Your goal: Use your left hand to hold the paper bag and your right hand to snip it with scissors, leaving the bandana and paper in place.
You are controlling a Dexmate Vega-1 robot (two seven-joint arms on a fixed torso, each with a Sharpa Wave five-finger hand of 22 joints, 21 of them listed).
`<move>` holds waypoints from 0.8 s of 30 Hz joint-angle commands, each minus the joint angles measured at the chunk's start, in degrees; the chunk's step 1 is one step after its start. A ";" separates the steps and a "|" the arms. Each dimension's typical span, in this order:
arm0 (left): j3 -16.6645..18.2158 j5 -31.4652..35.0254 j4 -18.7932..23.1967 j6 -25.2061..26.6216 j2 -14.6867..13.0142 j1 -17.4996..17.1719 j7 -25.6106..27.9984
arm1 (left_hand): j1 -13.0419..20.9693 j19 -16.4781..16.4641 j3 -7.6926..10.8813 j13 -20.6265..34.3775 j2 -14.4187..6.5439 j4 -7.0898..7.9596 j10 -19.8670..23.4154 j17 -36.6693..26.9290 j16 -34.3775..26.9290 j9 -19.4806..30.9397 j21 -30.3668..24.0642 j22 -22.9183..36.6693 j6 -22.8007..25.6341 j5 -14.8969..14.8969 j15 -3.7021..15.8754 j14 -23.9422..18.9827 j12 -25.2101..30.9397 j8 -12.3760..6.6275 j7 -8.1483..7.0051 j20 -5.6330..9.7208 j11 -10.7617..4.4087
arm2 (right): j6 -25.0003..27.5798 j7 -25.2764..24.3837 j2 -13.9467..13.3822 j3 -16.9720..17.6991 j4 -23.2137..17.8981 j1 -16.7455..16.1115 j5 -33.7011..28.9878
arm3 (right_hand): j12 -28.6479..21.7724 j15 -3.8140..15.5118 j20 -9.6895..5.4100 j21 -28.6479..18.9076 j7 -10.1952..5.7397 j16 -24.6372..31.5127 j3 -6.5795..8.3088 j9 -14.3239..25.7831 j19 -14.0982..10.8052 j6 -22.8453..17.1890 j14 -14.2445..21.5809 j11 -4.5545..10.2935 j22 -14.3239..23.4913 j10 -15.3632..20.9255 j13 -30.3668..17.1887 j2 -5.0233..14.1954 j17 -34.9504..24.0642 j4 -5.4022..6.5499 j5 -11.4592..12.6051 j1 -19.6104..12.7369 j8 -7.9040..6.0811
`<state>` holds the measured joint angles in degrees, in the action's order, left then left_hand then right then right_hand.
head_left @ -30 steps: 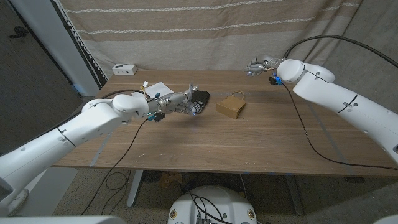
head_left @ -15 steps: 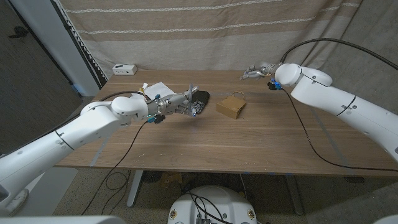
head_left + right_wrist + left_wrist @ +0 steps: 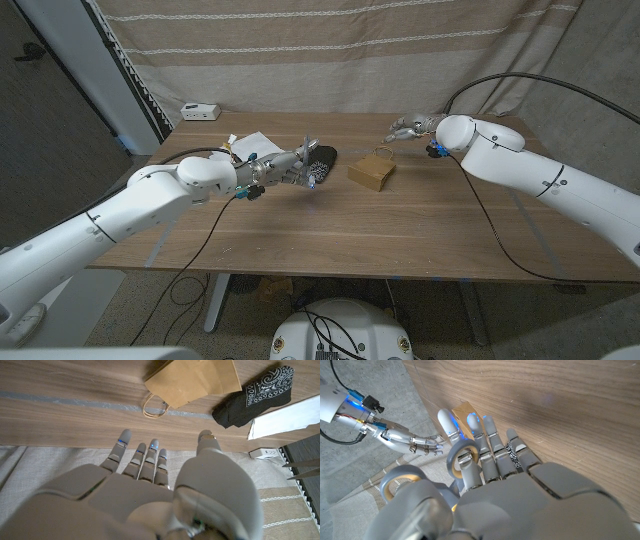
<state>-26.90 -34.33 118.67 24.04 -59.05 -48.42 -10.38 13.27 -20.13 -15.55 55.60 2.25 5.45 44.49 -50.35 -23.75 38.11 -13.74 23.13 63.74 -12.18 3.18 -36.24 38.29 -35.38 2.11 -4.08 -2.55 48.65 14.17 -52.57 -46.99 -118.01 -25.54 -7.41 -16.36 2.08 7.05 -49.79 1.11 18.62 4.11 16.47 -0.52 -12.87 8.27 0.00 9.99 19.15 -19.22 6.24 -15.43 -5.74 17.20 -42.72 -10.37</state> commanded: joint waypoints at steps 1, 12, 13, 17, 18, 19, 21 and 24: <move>-0.25 0.04 -0.19 0.07 0.50 0.13 0.12 | -7.60 -0.26 -4.75 0.32 8.28 -3.07 -0.04 0.09 -0.30 0.10 0.30 0.17 10.01 -0.25 0.21 0.46 0.16 -0.12 9.76 0.44 -0.21 | 3.04 1.51 0.19 -2.84 -1.15 -0.14 -3.36 | -0.48 0.29 -0.24 0.23 0.50 -0.15 -0.57 -0.20 -0.44 0.54 0.58 -0.55 0.14 0.09 -0.33 -0.24 0.18 0.05 0.65 0.76 -0.11; -0.23 0.05 -0.52 -0.40 0.65 0.05 0.05 | -7.26 -0.28 -4.70 0.40 8.21 -3.53 -0.04 0.28 -0.49 0.42 0.32 0.23 10.21 -0.30 0.25 0.55 0.25 -0.22 9.74 0.41 -0.26 | 3.56 2.49 0.33 -3.80 -1.59 -0.41 -4.36 | -0.54 0.25 0.24 1.51 2.51 -1.41 -2.01 -1.09 0.25 2.61 -0.66 -1.40 0.08 -1.45 -0.87 -1.47 1.09 0.52 1.42 2.46 -0.03; -0.25 0.06 -0.58 -0.48 0.68 0.04 0.00 | -7.24 -0.26 -4.69 0.36 8.20 -3.57 0.01 0.25 -0.50 0.49 0.33 0.23 10.23 -0.30 0.28 0.63 0.25 -0.26 9.74 0.40 -0.31 | 3.64 2.49 0.42 -4.01 -1.65 -0.43 -4.58 | -0.56 0.18 0.24 1.58 2.57 -1.47 -2.08 -1.15 0.26 2.73 -0.69 -1.58 0.08 -1.50 -0.91 -1.50 1.14 0.56 1.48 2.56 -0.04; -0.15 0.01 -0.80 -0.74 0.71 -0.03 -0.02 | -7.06 -0.23 -4.66 0.30 8.15 -3.80 0.04 0.27 -0.68 0.51 0.35 0.26 10.37 -0.37 0.29 0.58 0.25 -0.25 9.74 0.48 0.00 | 4.00 2.80 0.66 -5.16 -1.96 -0.32 -5.75 | -0.08 0.24 0.27 2.30 3.53 -1.86 -2.77 -1.77 0.26 4.88 -0.64 -2.36 0.08 -3.98 -1.35 -1.81 1.56 0.83 2.17 3.41 0.16; -0.14 0.00 -0.86 -0.78 0.68 -0.01 -0.11 | -7.04 -0.24 -4.66 0.38 8.14 -3.83 -0.04 0.31 -0.68 0.52 0.35 0.27 10.32 -0.38 0.33 0.57 0.28 -0.22 9.74 0.50 -0.20 | 4.05 2.92 0.71 -5.45 -1.94 -0.24 -6.05 | 0.09 0.27 0.31 2.49 3.78 -1.92 -2.91 -1.92 0.28 5.47 -0.59 -2.34 0.08 -4.76 -1.48 -1.83 1.63 0.88 2.36 3.57 0.20; -0.12 0.02 -0.88 -0.82 0.65 -0.01 -0.13 | -7.00 -0.22 -4.66 0.21 8.14 -3.90 0.11 0.31 -0.72 0.50 0.36 0.28 10.24 -0.39 0.39 0.64 0.23 -0.15 9.74 0.51 -0.31 | 4.01 3.05 0.76 -5.65 -1.84 -0.18 -6.26 | 0.19 0.29 0.29 2.67 3.93 -1.95 -3.05 -2.06 0.32 6.06 -0.50 -2.82 0.09 -5.30 -1.60 -1.87 1.69 0.94 2.53 3.74 0.24; -0.17 -0.02 -1.06 -0.89 0.64 0.12 -0.46 | -6.97 -0.27 -4.66 0.23 8.13 -3.95 0.18 0.36 -0.75 0.53 0.34 0.29 10.29 -0.39 0.45 0.59 0.28 -0.16 9.74 0.49 -0.37 | 4.06 3.31 0.91 -5.98 -1.69 -0.03 -6.67 | 0.23 0.48 0.36 2.90 4.20 -2.04 -3.21 -2.22 0.38 6.61 -0.49 -2.65 0.09 -5.80 -1.76 -1.92 1.77 0.98 2.74 3.91 0.22; -0.28 0.15 -1.14 -0.90 0.60 0.31 -0.69 | -6.89 -0.28 -4.65 0.37 8.10 -4.10 0.03 0.51 -0.80 0.47 0.34 0.32 10.40 -0.43 0.42 0.57 0.33 -0.11 9.74 0.51 -0.22 | 3.98 3.59 1.10 -6.66 -1.64 0.23 -7.64 | 0.27 -0.28 0.32 3.50 4.72 -2.53 -3.49 -2.55 0.74 7.88 -1.27 -3.06 0.10 -6.79 -2.10 -1.96 1.93 1.02 3.24 4.16 0.15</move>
<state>-27.02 -34.33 118.01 23.52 -58.49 -48.41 -10.40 13.50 -20.35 -15.55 55.72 2.48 5.45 44.46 -49.87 -24.18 38.37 -13.74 23.27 63.74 -12.34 3.48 -35.94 38.29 -35.50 2.11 -3.88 -2.53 52.17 16.74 -52.04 -51.59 -119.58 -25.78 -12.51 -16.09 2.19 7.17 -46.79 5.46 16.46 1.12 14.05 -0.40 -5.88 7.72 -2.88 10.02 12.96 -20.91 4.34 -13.56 -4.49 19.94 -39.01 -10.14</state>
